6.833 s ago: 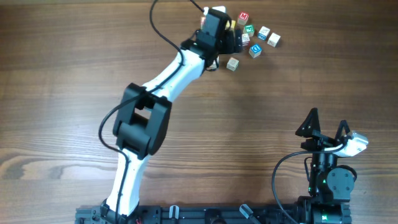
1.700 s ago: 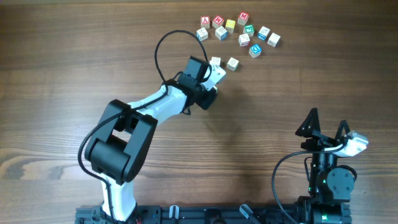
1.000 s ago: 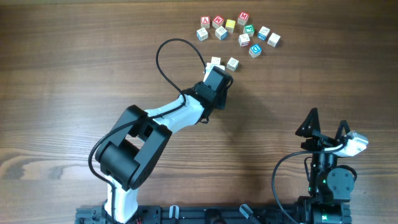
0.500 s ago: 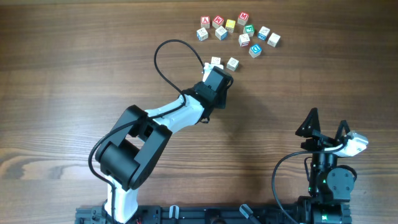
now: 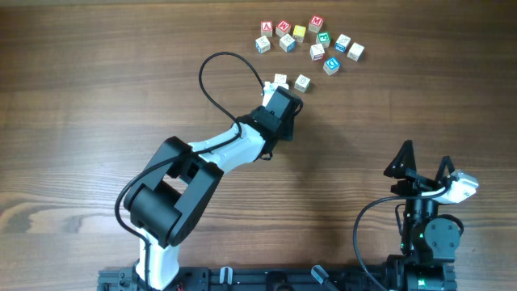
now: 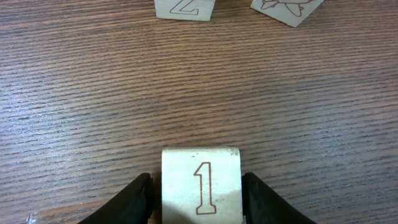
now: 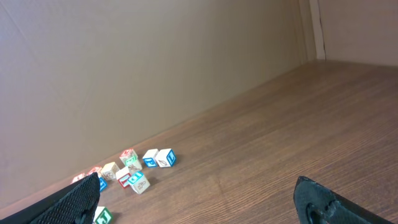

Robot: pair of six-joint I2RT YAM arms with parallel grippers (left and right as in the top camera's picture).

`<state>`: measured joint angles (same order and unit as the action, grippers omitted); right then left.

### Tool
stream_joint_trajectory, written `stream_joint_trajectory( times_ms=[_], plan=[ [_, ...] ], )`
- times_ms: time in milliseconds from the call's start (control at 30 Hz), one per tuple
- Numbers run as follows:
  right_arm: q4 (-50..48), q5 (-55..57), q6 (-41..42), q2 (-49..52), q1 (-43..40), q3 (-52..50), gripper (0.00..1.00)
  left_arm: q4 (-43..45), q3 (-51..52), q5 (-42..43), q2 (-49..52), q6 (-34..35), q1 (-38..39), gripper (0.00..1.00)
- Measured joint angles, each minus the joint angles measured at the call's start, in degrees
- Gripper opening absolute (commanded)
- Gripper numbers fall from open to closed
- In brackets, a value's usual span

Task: Form a tower
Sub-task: 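Grasp the white '1' block with the left gripper, then place the '1' block on the table and retract the left arm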

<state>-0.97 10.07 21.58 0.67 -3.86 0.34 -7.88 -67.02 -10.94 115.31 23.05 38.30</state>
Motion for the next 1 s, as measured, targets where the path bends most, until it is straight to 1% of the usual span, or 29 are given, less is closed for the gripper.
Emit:
stream_joint_trajectory(
  times_ms=[133,300,433,667,867,900,967,1000],
  plan=[
    [0.0,0.0,0.0,0.0,0.0,0.0,1.00,0.0,0.0,0.0,0.0,0.0,0.0,0.48],
    [0.0,0.0,0.0,0.0,0.0,0.0,1.00,1.5,0.0,0.0,0.0,0.3,0.0,0.39],
    [0.0,0.0,0.0,0.0,0.0,0.0,1.00,1.5,0.0,-0.4,0.0,1.8,0.0,0.36],
    [0.0,0.0,0.0,0.0,0.0,0.0,1.00,1.1,0.0,-1.7,0.0,2.6,0.0,0.36],
    [0.0,0.0,0.0,0.0,0.0,0.0,1.00,1.0,0.0,-2.8,0.0,5.1,0.0,0.37],
    [0.0,0.0,0.0,0.0,0.0,0.0,1.00,0.9,0.0,-2.8,0.0,5.2,0.0,0.38],
    [0.0,0.0,0.0,0.0,0.0,0.0,1.00,0.9,0.0,-3.0,0.0,6.4,0.0,0.56],
    [0.0,0.0,0.0,0.0,0.0,0.0,1.00,0.9,0.0,-3.0,0.0,6.6,0.0,0.70]
  ],
)
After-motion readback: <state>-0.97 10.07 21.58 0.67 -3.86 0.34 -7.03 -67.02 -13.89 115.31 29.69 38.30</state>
